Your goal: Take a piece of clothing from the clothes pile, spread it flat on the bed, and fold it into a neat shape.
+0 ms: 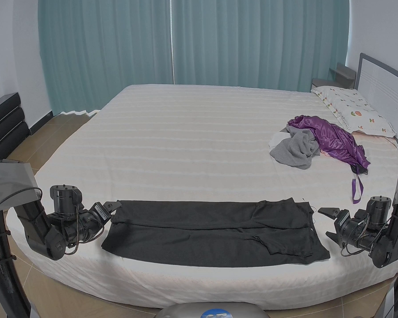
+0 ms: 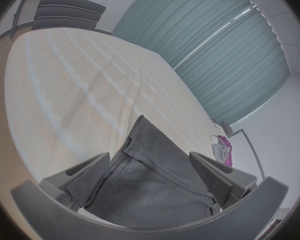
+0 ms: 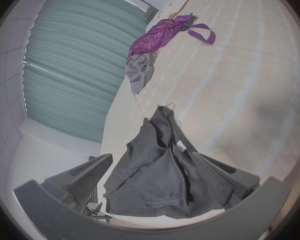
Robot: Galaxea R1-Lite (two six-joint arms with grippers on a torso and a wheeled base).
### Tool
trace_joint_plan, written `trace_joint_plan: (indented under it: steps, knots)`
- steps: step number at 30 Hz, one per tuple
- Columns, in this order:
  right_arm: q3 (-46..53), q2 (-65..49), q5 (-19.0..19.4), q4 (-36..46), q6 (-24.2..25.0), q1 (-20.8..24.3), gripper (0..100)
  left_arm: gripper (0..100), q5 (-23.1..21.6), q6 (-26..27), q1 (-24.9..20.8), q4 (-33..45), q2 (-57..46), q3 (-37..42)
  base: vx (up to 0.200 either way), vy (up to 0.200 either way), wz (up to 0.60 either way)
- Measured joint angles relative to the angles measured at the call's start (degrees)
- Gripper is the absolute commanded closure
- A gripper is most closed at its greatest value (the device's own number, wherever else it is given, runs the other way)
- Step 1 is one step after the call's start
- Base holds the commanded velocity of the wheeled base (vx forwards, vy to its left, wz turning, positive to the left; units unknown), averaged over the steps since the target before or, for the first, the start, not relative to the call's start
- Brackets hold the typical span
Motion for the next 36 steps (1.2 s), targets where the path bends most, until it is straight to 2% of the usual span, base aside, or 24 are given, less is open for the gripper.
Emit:
trace_joint_plan:
  steps: [6,13,18,23,30,36]
  knots:
    - [0.17,1.38,0.68,-0.74,0.35,-0.06,0,0,-1.69,0.61,-0.24,0.11,-0.11,0.26,0.0,0.0,0.0]
    - [1.0,3.74,0.68,-3.82,0.32,0.13,0,0,-6.11,2.22,-0.28,0.82,-1.35,0.22,0.0,0.0,0.0]
    - [1.38,4.61,0.66,-3.89,0.35,0.27,0,0,-6.27,6.22,-0.02,1.65,-2.01,0.34,0.0,0.0,0.0]
    - [1.68,4.74,0.66,-3.89,0.35,0.29,0,0,-6.19,7.34,-0.05,4.57,-2.73,-0.96,0.0,0.0,0.0]
    - [1.94,4.91,0.72,-3.89,0.35,0.66,0,0,-5.61,9.64,-0.61,17.9,-3.34,-9.26,0.0,0.0,0.0]
    - [2.11,4.99,0.71,-3.91,0.38,1.27,0,0,-4.44,17.42,-0.89,17.87,-0.8,-12.02,0.0,0.0,0.0]
